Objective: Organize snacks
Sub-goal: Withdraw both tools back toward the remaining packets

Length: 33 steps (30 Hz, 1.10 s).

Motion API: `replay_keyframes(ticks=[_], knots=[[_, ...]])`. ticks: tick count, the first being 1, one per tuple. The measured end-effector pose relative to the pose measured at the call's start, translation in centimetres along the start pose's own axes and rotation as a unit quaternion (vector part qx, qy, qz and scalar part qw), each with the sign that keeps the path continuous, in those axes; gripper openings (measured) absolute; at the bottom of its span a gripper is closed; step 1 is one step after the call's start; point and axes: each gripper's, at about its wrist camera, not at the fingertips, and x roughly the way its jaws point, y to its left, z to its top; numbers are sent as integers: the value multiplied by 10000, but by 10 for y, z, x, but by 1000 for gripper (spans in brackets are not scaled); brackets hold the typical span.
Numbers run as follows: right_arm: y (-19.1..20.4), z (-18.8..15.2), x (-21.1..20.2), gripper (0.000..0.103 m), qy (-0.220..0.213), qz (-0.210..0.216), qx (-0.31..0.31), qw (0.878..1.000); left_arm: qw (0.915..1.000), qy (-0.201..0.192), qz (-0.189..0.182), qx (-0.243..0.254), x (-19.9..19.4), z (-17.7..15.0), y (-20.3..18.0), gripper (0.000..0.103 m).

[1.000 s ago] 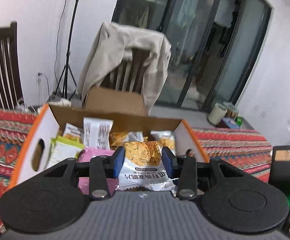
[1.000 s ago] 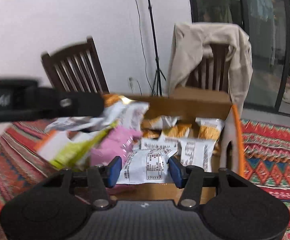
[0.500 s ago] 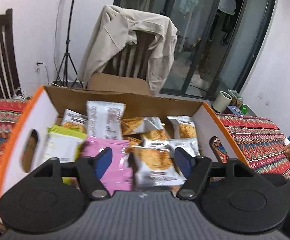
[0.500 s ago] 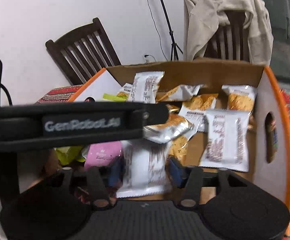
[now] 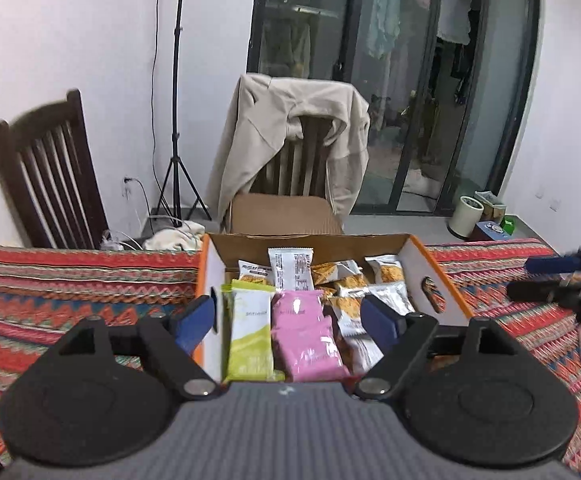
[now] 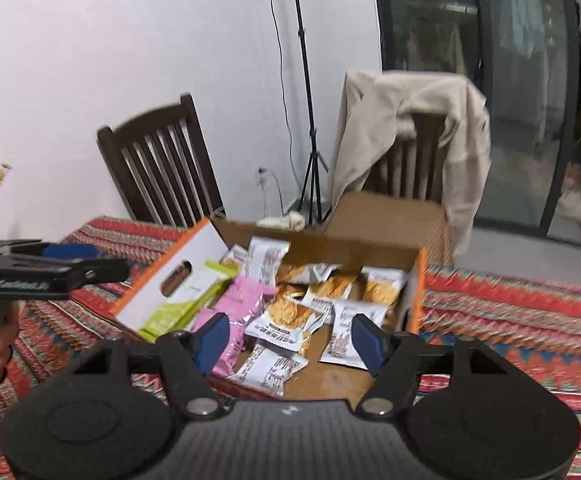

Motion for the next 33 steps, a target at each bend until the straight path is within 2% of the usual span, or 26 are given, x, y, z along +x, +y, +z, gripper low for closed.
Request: replay_keyframes(ticks=[4, 7, 8, 12, 14, 17, 21, 26, 30, 33], knots=[[18, -5, -68, 74, -283, -78, -241, 9993, 9996, -234, -61, 143, -69, -19, -10, 89], [36, -21, -116, 84, -504, -97, -471, 9976, 9987, -358, -297, 217, -116, -47, -22, 95], [42, -28, -127, 84, -547, -87, -538, 9970, 9983, -364, -379, 262, -130, -57, -26, 96], [65, -77, -177, 87, -753, -84, -733, 9944, 9949, -574, -732, 384, -184, -113, -48, 100], [79, -107, -197, 92, -805, -126, -854, 9930, 9941, -714, -695, 422, -205, -142, -57, 101], [96, -151, -226, 93, -890, -261, -955, 9911, 9942, -886, -484, 372, -233, -185, -68, 103], [107, -215, -254, 94, -904, -305, -775, 9924, 9946, -883, 31, 550, -253, -241, -88, 103], [118, -294, -270, 94, -493, -420, -376, 9972, 9985, -413, -17, 351, -264, -294, -99, 103], [124, -338, -284, 94, -191, -363, 2, 9992, 9980, -261, 166, 545, -267, -315, -102, 103], [127, -357, -302, 94, -133, -398, 83, 9991, 9984, -243, 165, 483, -273, -321, -99, 103]])
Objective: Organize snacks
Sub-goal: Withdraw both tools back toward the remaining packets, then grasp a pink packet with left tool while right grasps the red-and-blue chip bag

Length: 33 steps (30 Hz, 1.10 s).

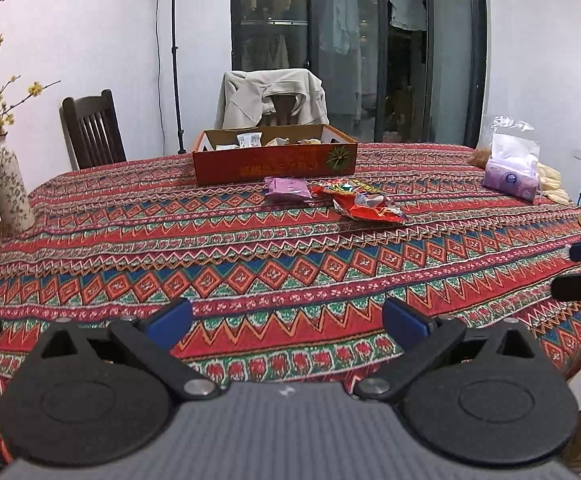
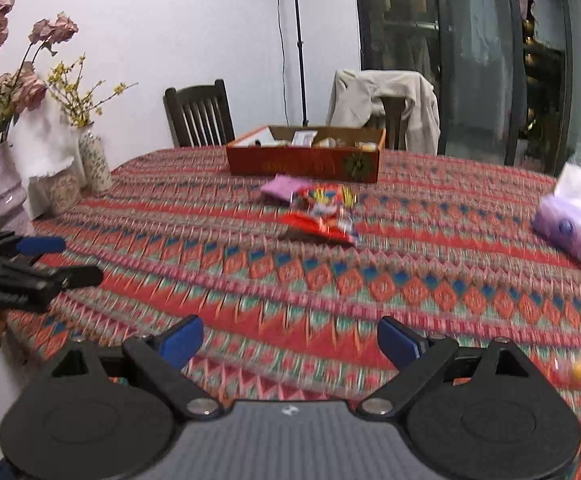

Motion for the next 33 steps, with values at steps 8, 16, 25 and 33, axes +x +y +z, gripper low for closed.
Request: replay_keyframes(ticks=[8, 16, 25, 33], knots=[[-9, 1, -22, 94, -284, -262, 313, 9988, 9999, -32, -52, -131, -4, 0, 8, 103], [-6, 17, 15, 94, -191, -107, 253, 9994, 9997, -9, -40, -260, 21, 14, 19, 103], [-10, 60, 91, 94, -227, 38, 170, 9996, 9985, 43, 58, -534, 95, 56, 43, 103], [-24, 110, 178, 94, -198, -119, 35, 9997, 9968, 388, 148, -685, 169, 80, 60, 103]])
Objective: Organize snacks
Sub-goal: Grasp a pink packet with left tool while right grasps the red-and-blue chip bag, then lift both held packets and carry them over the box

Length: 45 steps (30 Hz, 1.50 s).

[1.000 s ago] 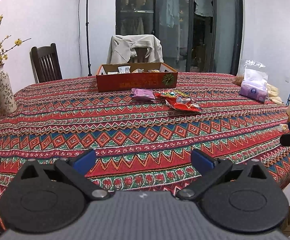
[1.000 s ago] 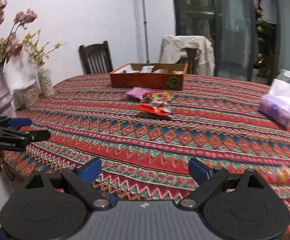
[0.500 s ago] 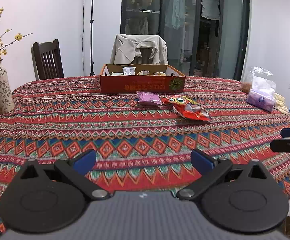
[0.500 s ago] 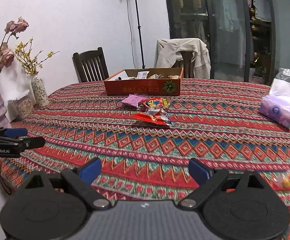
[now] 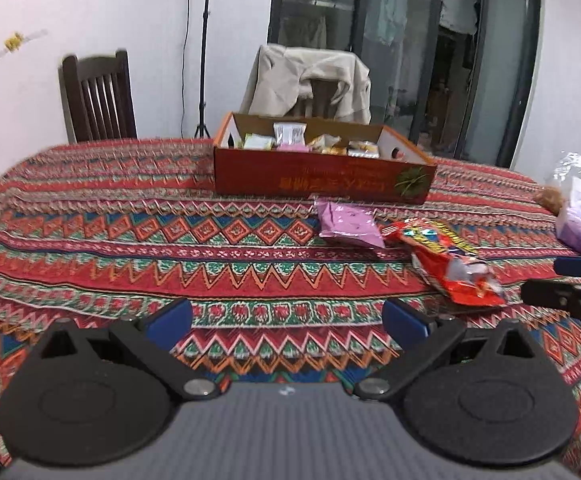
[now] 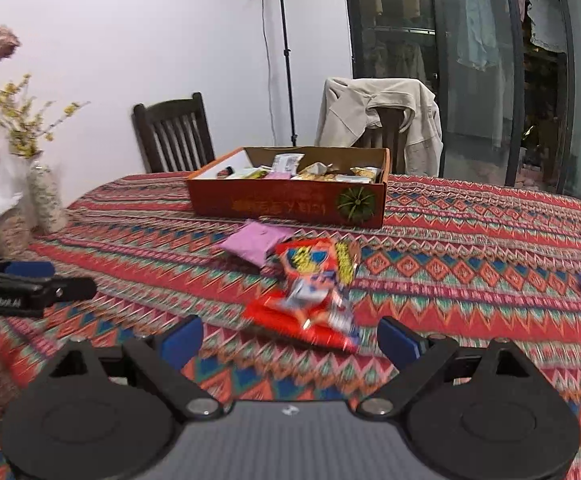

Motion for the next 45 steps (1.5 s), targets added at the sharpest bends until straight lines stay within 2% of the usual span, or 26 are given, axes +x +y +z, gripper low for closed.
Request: replay_keyframes(ticks=[5, 9, 12, 13, 14, 15, 18, 22, 23, 25, 27, 31, 34, 36, 40, 45], knots=[[-12, 18, 55, 93, 167, -8, 87, 9998, 9992, 348, -39, -177, 41, 22, 6, 103], [-19, 28, 98, 92, 342, 85, 136, 9993, 9988, 462, -144, 63, 76, 40, -7, 103], [-19, 30, 120, 86, 475, 218, 11, 9986, 9979, 538, -223, 268, 106, 51, -23, 103], [-17, 31, 123, 84, 483, 186, -80, 9986, 9978, 539, -258, 279, 115, 54, -28, 103], [-19, 31, 125, 71, 467, 116, -147, 9987, 9977, 526, -326, 292, 124, 58, -34, 103], [-22, 31, 124, 65, 437, 88, -147, 9989, 9976, 528, -358, 286, 133, 61, -39, 103], [-47, 32, 121, 63, 333, 119, 228, 9991, 9974, 550, -364, 303, 158, 69, -53, 103], [-74, 29, 114, 60, 201, -271, 454, 9984, 9975, 441, -290, 460, 180, 72, -66, 102], [-80, 28, 113, 60, 176, -263, 557, 9979, 9974, 452, -234, 512, 183, 72, -68, 99], [-88, 27, 111, 59, 144, -224, 686, 9973, 9968, 516, -217, 573, 189, 71, -69, 77], [-91, 26, 110, 58, 132, -221, 702, 9972, 9965, 584, -209, 559, 194, 67, -67, 65], [-88, 24, 111, 58, 153, -208, 646, 9976, 9963, 561, -185, 632, 188, 65, -68, 62], [-85, 24, 110, 52, 127, -152, 675, 9975, 9961, 614, -246, 576, 172, 64, -66, 62], [-84, 24, 109, 51, 114, -53, 741, 9972, 9966, 481, -324, 580, 148, 64, -62, 62], [-70, 25, 102, 43, 111, 71, 646, 9978, 9986, 184, -350, 357, 94, 59, -47, 62], [-41, 22, 75, 42, 54, 231, 440, 9987, 9996, -81, -267, -35, 29, 40, -25, 62]])
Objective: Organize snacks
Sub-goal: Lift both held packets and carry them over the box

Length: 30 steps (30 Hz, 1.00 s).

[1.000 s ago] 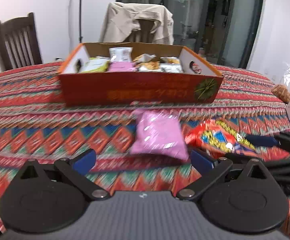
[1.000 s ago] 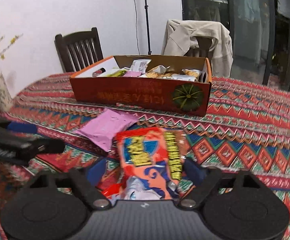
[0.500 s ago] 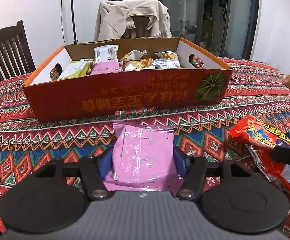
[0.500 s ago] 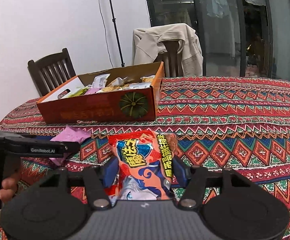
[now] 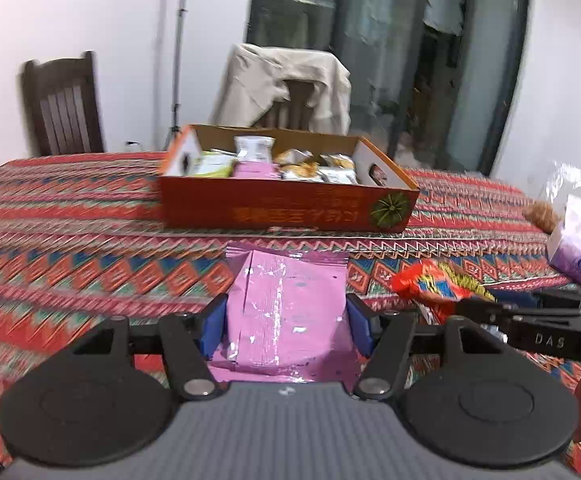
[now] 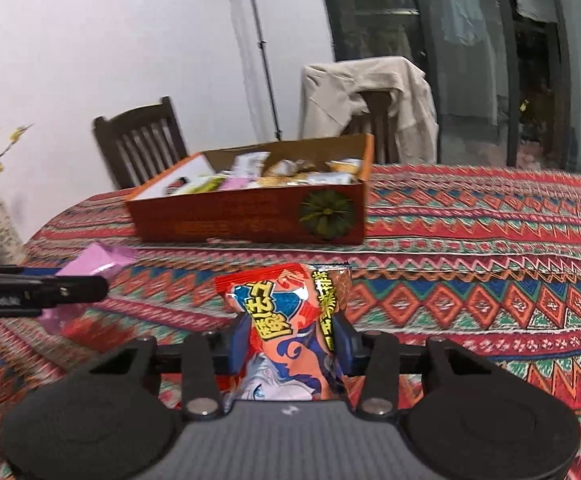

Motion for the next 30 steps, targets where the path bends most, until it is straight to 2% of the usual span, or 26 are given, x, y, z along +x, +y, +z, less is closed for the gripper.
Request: replay_keyframes(ticks=[8, 16, 24, 27, 30], knots=[[38, -39, -66, 42, -21, 33, -67, 10000, 9984, -61, -8, -569, -71, -45, 21, 62], [62, -50, -117, 42, -179, -59, -284, 9994, 9980, -225, -6, -595, -107, -66, 20, 62], [66, -51, -137, 42, -334, -69, -303, 9990, 9979, -341, -59, -541, -116, -66, 15, 62], [63, -46, -140, 42, -415, -31, -246, 9988, 9982, -395, -85, -450, -112, -54, 15, 62], [59, -31, -140, 42, -536, 52, -294, 9981, 9978, -452, -294, -374, -101, -30, 18, 62]])
